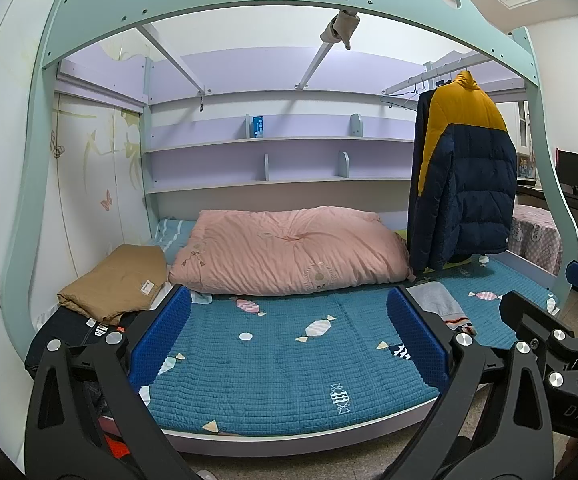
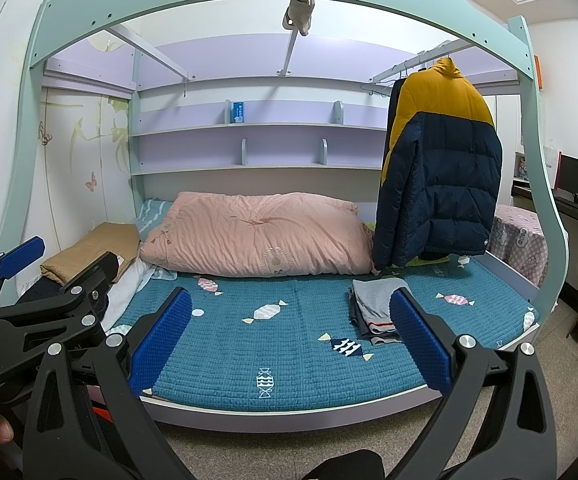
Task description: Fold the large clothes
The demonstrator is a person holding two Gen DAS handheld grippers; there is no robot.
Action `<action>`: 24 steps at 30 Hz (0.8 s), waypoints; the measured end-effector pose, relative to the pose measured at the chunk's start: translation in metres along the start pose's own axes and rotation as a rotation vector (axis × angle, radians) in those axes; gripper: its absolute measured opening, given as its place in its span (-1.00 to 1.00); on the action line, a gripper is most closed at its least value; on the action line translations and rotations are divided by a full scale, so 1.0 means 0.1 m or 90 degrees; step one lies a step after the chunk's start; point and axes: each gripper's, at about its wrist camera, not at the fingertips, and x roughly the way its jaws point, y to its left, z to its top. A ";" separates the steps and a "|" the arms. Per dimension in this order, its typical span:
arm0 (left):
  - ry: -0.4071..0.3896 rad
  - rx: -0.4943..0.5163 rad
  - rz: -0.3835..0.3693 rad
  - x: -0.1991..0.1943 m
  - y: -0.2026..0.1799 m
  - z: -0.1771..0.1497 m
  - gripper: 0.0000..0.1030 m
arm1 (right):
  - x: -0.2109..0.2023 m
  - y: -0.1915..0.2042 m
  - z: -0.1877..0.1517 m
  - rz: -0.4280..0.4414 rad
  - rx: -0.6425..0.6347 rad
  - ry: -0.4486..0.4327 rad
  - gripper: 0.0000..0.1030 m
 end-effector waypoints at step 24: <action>0.000 -0.001 -0.002 0.00 0.01 0.00 0.91 | 0.00 0.01 0.00 -0.002 0.001 0.000 0.86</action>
